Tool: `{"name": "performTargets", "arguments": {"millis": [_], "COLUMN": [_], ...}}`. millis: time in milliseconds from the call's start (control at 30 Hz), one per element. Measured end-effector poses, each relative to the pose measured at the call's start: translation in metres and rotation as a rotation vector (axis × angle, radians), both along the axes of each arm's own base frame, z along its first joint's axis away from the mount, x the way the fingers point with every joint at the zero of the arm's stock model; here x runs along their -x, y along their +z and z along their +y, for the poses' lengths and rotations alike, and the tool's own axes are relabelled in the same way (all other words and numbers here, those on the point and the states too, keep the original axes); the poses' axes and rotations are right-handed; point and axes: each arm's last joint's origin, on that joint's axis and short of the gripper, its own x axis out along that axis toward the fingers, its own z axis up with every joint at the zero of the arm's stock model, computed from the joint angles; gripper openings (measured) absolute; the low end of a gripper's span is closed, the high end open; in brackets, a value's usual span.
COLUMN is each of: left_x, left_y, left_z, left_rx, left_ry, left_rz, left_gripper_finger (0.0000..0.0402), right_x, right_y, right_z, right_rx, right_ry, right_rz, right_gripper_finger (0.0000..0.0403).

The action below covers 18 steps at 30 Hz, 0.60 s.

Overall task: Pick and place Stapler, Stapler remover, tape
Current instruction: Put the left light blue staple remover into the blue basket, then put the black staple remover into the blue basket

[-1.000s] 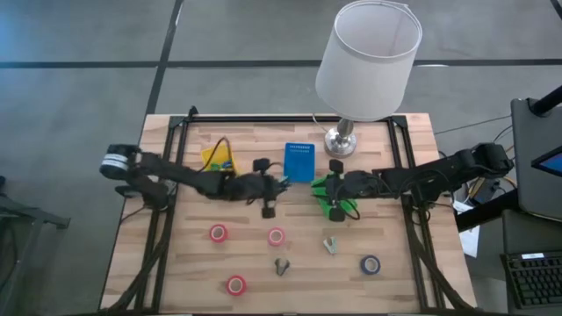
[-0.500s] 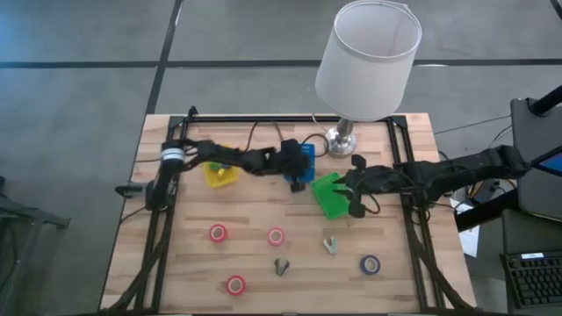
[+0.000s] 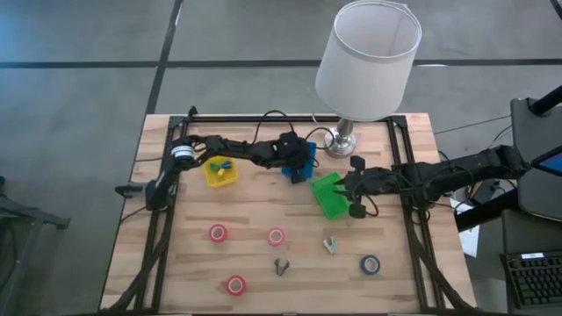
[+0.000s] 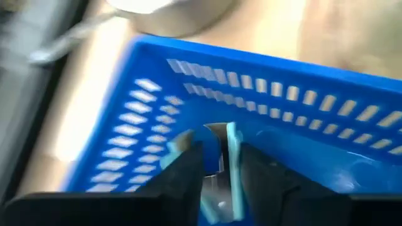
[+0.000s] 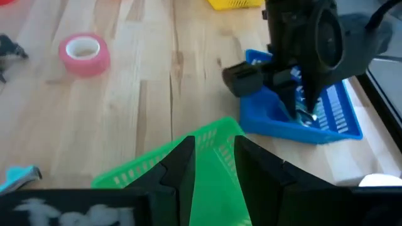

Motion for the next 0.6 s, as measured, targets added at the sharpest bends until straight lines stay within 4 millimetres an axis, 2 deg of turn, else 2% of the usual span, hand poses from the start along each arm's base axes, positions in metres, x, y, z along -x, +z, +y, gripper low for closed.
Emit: {"name": "performTargets", "arguments": {"millis": [133,300,433,600], "left_x": [0.006,0.016,0.028,0.051], "left_y": [0.018,0.041,0.061,0.069], "left_z": [-0.003,-0.018,-0.041,-0.084], "left_rx": [-0.038,0.058,0.123,0.201], "left_ry": [-0.013,-0.070,-0.163,-0.325], "left_rz": [0.015,0.005,-0.047,-0.066], "left_gripper_finger": [0.0136,0.0146,0.0145,0.0144], "right_x": [-0.002,-0.004,-0.004,-0.005], "right_y": [0.000,-0.001,-0.004,-0.015], "right_z": [0.000,0.001,0.001,0.002], "right_rx": [-0.008,-0.029,-0.072,-0.148], "right_ry": [-0.003,-0.011,-0.039,-0.061], "right_rz": [-0.009,-0.016,-0.020,0.017], "right_gripper_finger": [0.0104,0.0110,0.0113,0.0111]}}
